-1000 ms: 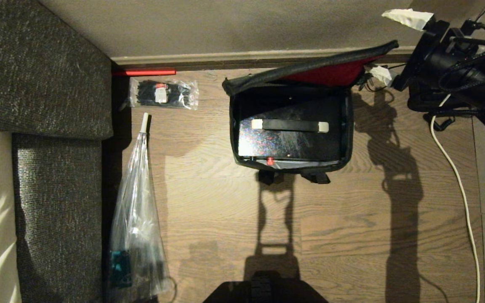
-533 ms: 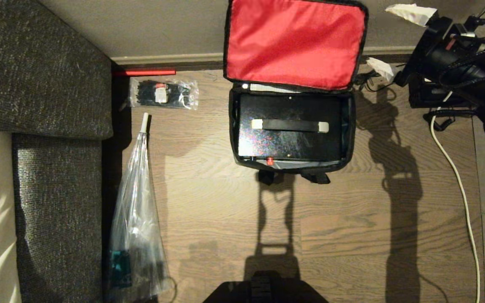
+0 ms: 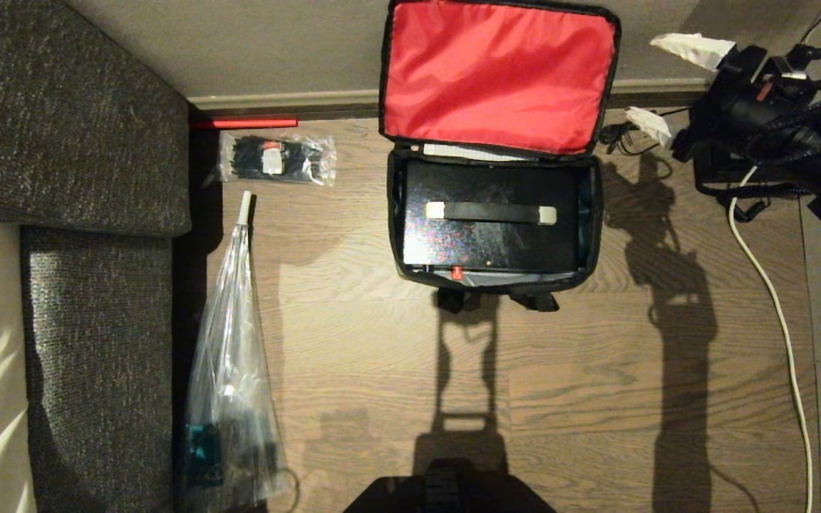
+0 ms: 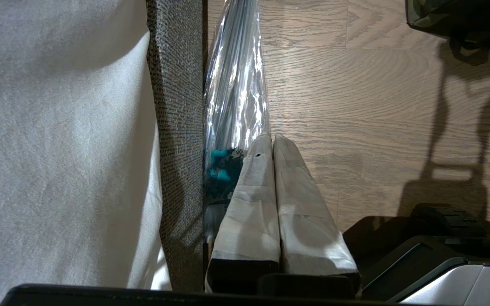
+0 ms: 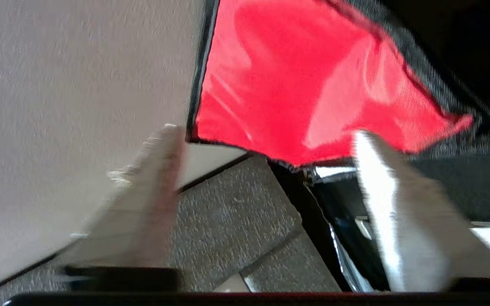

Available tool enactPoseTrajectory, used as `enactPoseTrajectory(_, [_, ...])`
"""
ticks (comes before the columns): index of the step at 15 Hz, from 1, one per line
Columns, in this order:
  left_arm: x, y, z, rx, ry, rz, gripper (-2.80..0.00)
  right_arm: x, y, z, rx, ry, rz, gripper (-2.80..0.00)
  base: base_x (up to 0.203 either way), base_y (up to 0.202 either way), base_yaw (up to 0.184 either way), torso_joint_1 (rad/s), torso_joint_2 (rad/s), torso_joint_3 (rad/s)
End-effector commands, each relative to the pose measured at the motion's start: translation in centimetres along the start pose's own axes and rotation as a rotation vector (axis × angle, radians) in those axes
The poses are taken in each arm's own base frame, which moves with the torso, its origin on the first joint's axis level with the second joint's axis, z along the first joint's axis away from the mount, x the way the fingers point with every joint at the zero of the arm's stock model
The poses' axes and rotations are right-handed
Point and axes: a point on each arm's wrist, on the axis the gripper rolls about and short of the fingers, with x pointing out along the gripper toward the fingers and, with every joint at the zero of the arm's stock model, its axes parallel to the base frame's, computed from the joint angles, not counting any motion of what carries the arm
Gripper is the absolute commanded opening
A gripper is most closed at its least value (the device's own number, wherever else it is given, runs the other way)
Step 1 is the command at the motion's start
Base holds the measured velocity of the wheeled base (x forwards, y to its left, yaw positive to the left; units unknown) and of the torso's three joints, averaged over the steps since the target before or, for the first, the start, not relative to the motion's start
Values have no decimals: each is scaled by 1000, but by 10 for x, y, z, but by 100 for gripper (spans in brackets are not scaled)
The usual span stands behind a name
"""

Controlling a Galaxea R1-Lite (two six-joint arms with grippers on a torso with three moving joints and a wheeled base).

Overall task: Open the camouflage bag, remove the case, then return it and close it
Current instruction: Open the top of the storage box, then grip the handle

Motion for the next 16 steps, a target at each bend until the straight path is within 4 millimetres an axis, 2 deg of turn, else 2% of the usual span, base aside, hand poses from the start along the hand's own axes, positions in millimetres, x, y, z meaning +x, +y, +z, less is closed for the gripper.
enactPoseTrajectory(1, [0, 0, 0, 0, 0, 0, -280, -13, 9, -7, -1, 20, 11, -280, 0, 0, 0, 0, 0, 0])
enactPoseTrajectory(4, [0, 0, 0, 0, 0, 0, -280, -34, 9, -21, -17, 88, -22, -280, 0, 0, 0, 0, 0, 0])
enactPoseTrajectory(7, [0, 0, 0, 0, 0, 0, -280, -67, 5, -45, -63, 188, -64, -280, 0, 0, 0, 0, 0, 0])
enactPoseTrajectory(10, [0, 0, 0, 0, 0, 0, -280, -121, -3, -81, -174, 295, -141, -280, 0, 0, 0, 0, 0, 0])
enactPoseTrajectory(12, [0, 0, 0, 0, 0, 0, -280, -157, 7, -102, -308, 345, -172, -280, 0, 0, 0, 0, 0, 0])
enactPoseTrajectory(16, [0, 0, 0, 0, 0, 2, -280, -239, 20, -147, -585, 385, -368, -280, 0, 0, 0, 0, 0, 0])
